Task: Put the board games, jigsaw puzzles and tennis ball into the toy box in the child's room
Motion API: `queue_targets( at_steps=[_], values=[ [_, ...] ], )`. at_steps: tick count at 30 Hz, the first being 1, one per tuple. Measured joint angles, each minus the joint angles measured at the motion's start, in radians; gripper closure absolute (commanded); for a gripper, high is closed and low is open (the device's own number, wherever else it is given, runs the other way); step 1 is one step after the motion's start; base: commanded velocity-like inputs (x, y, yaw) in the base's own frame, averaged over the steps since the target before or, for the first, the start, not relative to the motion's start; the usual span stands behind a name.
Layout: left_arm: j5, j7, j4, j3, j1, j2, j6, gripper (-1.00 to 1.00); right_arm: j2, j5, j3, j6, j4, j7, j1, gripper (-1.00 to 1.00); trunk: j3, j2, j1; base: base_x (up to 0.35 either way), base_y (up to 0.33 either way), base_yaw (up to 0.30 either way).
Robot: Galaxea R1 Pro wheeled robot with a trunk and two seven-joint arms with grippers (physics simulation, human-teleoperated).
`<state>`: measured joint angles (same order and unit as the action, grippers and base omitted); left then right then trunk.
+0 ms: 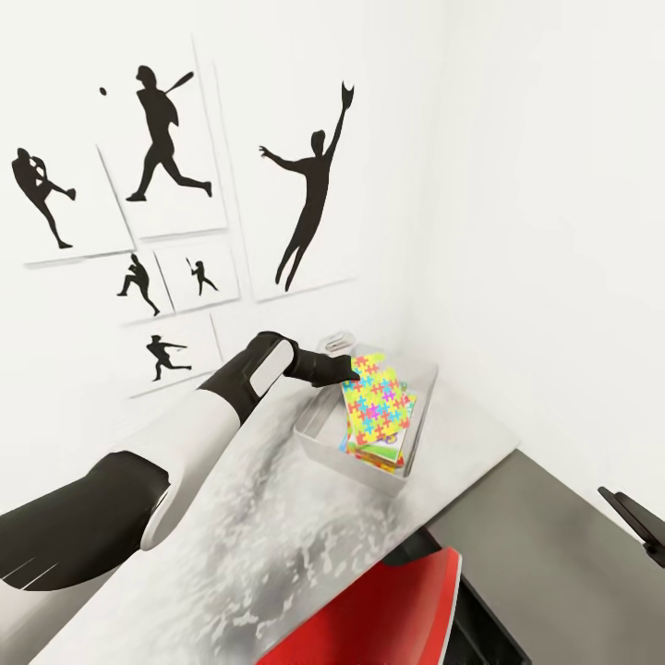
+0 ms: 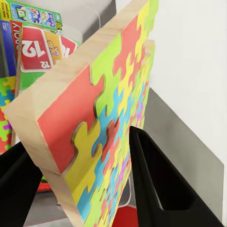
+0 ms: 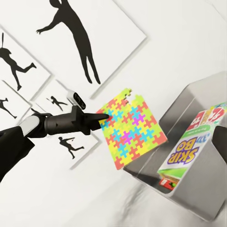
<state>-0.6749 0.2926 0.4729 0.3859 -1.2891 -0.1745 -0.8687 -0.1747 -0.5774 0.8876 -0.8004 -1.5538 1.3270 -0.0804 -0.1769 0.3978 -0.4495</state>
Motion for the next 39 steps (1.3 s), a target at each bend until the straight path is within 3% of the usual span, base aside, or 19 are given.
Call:
queue_targets(
  at_steps=[29,39],
  values=[
    [0.001,0.001,0.003,0.015,-0.001,0.0,0.022,1.0,0.0,0.001,0.0,0.002,0.0,0.0,0.0,-1.0,-0.048,0.0,0.0,0.0,0.0,0.0],
    [0.001,0.003,0.048,0.016,0.0,0.0,0.023,1.0,0.0,0.001,0.0,0.002,0.0,0.0,0.0,-1.0,-0.064,0.0,0.0,0.0,0.0,0.0]
  ],
)
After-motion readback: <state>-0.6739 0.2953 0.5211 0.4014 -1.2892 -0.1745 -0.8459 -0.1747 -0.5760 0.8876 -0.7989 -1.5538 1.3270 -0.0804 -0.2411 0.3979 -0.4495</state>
